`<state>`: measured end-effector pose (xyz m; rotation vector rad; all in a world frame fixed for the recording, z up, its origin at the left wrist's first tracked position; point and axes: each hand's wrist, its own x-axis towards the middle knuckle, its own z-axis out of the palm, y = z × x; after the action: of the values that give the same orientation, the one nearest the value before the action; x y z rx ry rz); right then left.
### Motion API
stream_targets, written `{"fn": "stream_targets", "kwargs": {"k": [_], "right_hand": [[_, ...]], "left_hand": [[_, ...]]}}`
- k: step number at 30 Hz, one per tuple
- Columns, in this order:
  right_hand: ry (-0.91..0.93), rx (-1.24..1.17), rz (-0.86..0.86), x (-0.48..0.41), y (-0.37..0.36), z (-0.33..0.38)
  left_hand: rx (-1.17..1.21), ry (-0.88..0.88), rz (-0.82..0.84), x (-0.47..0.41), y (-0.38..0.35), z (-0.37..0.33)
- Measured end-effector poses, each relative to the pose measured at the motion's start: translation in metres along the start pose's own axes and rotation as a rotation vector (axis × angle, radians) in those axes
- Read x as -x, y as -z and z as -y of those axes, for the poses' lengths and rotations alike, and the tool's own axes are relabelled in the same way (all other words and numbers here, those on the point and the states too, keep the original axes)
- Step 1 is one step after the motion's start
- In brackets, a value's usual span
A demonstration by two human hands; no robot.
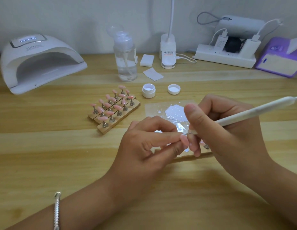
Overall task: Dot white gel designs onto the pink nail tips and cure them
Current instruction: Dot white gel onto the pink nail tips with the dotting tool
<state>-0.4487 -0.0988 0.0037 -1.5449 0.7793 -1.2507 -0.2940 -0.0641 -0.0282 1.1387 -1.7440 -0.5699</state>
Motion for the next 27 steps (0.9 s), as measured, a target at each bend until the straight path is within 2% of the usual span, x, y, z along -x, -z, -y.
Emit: {"fn": "stream_targets", "kwargs": {"k": [27], "right_hand": [[-0.013,0.002,0.018,-0.0011,0.0022,-0.0044]], "left_hand": [[-0.003,0.004,-0.002,-0.0002,-0.0003,0.0023]]}}
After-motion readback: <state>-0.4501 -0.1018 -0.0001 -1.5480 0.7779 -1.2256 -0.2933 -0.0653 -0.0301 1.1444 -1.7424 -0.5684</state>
